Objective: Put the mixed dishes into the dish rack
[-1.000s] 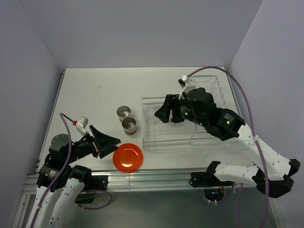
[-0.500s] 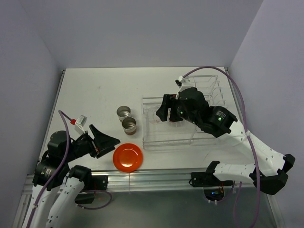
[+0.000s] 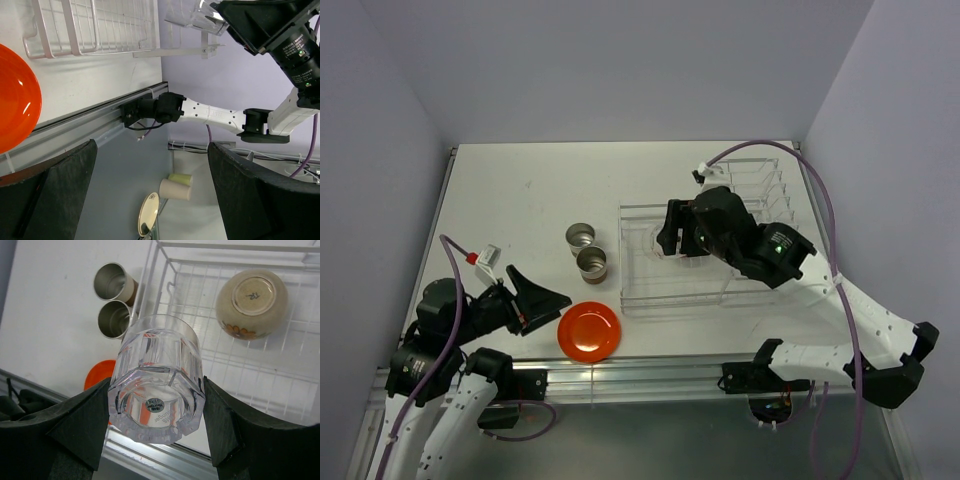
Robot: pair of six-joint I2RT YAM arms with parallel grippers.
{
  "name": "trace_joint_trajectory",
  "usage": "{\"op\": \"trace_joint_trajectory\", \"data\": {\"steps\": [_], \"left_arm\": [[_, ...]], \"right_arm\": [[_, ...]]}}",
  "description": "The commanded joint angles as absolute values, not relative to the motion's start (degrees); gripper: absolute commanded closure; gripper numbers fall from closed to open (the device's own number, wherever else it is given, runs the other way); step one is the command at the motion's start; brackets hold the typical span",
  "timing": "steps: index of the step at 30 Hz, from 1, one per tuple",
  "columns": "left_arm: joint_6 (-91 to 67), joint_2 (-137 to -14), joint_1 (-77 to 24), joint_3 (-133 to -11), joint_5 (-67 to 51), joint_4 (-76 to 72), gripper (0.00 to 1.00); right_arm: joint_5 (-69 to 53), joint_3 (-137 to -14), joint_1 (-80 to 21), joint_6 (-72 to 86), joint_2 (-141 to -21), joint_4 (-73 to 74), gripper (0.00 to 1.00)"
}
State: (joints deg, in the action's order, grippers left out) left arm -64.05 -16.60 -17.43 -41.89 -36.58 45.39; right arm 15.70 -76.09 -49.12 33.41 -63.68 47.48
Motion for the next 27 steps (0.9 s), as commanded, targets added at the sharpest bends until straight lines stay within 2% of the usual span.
{"op": "trace_joint_trajectory", "data": {"steps": [1, 11, 19, 27], "left_arm": [[-62.7, -16.1, -17.2, -42.7, -36.5, 44.6, 0.01], [-61.9, -16.5, -17.2, -41.4, -34.4, 45.7, 0.01], [-57.7, -19.4, -17.2, -46.6, -24.8, 53.3, 0.01], [-55.5, -22.6, -17.2, -48.0, -20.7, 55.4, 0.01]], "right_arm": [[20.6, -76.6, -48.9, 33.6, -65.3, 48.3, 1.0], [23.3, -79.1, -48.9, 31.4, -76.2, 49.5, 1.0], [24.9, -88.1, -49.0, 29.1, -90.0, 51.0, 1.0], [28.4, -100.7, -48.8, 27.5, -103.3, 55.2, 1.0]]}}
